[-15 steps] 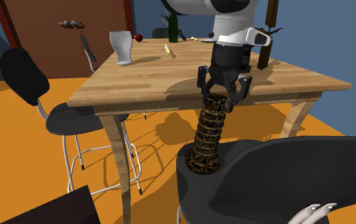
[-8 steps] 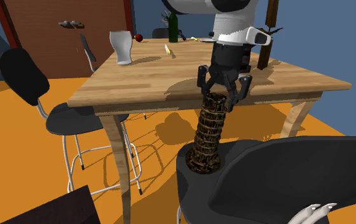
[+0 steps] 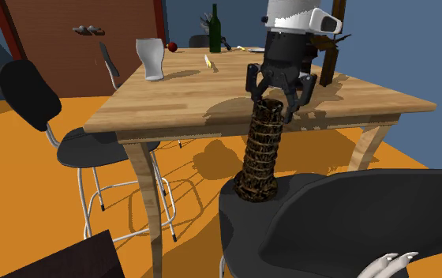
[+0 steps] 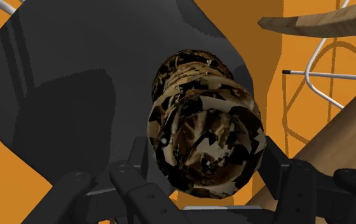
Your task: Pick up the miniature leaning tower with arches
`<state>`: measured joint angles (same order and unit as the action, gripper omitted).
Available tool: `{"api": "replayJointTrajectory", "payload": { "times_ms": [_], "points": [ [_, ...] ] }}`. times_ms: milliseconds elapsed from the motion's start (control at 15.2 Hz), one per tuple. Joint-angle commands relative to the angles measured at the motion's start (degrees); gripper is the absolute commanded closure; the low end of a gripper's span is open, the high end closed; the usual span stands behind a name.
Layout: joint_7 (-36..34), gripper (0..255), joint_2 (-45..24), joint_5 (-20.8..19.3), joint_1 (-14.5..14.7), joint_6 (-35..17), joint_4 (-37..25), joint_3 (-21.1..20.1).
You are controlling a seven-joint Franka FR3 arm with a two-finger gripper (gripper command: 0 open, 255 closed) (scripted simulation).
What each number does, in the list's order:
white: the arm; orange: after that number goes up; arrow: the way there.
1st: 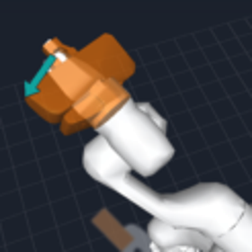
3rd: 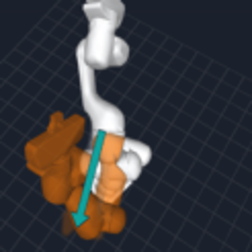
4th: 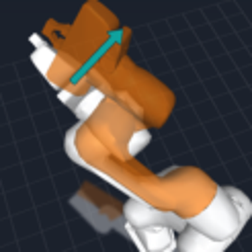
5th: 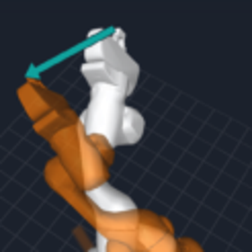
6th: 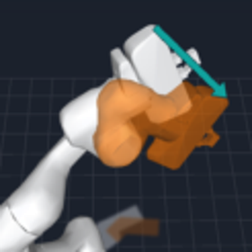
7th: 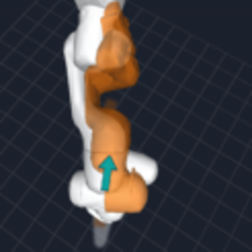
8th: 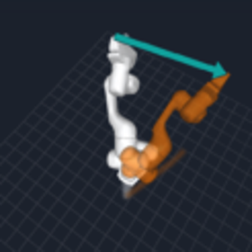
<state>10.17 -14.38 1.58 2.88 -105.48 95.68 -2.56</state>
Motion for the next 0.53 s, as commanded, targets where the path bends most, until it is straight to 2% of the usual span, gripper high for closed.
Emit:
{"api": "replayJointTrajectory", "payload": {
  "times_ms": [0, 462],
  "points": [
    [-0.08, 255, 0.33, 0.00, 0.01, 1.51, -1.24, -0.01],
    [-0.19, 255, 0.74, 0.00, 0.01, 5.33, -4.65, -0.02]
  ]
}}
